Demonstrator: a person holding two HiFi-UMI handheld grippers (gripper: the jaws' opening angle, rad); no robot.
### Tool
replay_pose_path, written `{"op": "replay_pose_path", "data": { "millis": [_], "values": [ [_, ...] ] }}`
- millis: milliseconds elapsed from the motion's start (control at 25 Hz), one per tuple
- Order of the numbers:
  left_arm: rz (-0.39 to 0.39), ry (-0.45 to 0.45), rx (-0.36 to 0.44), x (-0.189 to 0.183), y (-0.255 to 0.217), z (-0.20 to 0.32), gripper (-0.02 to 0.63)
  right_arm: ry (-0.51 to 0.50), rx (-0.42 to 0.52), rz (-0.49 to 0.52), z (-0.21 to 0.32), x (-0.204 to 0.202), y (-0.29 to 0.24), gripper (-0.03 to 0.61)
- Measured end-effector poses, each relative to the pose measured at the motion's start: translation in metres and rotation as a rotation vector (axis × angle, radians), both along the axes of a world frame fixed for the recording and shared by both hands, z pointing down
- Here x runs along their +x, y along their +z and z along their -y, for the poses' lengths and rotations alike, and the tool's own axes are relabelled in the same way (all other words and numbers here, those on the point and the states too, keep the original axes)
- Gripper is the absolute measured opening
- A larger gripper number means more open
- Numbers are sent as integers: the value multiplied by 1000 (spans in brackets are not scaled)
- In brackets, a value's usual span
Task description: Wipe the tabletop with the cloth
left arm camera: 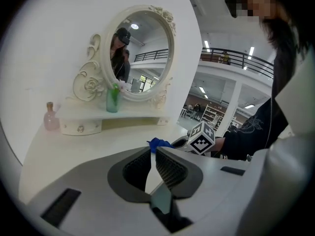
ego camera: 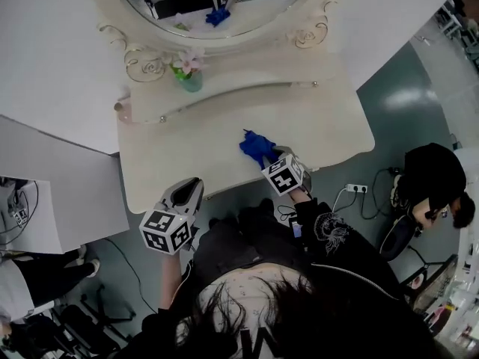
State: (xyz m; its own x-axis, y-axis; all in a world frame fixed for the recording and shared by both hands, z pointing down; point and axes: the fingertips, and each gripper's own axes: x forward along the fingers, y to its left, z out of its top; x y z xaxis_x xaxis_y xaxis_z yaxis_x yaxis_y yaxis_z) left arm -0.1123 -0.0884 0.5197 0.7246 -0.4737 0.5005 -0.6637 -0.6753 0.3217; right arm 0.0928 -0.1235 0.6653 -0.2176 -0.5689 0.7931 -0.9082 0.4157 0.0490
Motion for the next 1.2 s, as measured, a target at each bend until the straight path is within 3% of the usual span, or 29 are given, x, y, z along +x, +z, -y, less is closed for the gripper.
{"op": "replay_pose_path", "data": {
  "millis": [720, 960, 1200],
  "values": [
    [-11, 125, 40, 159, -4, 16, 8, 359, 13, -61, -40, 266, 1, 89],
    [-19, 152, 57, 186, -6, 15, 8, 494, 21, -115, -61, 344, -8, 89],
    [-23, 146, 70, 192, -9, 18, 8, 589, 11, -123, -78, 388, -7, 89]
  ]
}}
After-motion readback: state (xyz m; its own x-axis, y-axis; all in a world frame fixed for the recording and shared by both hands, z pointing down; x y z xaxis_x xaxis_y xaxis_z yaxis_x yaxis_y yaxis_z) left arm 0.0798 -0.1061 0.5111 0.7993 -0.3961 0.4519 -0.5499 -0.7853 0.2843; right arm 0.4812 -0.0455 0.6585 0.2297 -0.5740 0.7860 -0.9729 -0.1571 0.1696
